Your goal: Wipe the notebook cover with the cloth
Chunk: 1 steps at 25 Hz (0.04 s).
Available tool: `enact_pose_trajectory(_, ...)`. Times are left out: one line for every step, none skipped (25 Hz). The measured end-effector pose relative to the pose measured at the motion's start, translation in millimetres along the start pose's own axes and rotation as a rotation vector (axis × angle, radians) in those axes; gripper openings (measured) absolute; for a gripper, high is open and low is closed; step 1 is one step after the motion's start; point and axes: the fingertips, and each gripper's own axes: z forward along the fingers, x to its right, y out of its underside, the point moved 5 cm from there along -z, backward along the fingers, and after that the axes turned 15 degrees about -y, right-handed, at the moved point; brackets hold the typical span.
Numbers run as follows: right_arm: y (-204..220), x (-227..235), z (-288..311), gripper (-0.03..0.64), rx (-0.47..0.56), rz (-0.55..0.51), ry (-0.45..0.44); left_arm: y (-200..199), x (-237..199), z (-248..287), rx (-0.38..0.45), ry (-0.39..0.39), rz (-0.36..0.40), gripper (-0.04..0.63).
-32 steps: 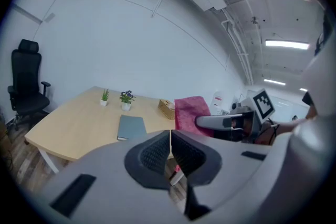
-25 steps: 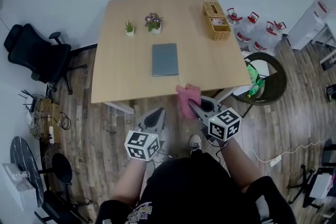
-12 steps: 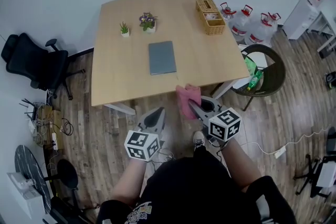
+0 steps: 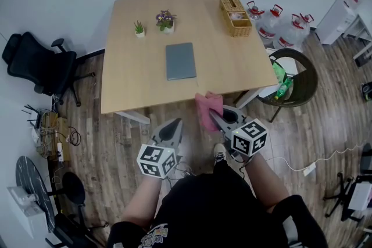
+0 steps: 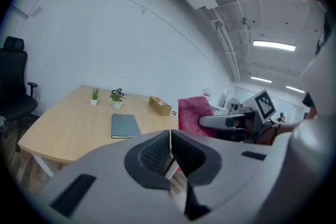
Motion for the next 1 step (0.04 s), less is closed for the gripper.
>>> enact_pose_trajectory(0.2, 0.5, -0.2, 0.064, 0.000, 0.000, -0.001, 0.2, 0.4, 0.5, 0.001, -0.001, -0.001, 0.011)
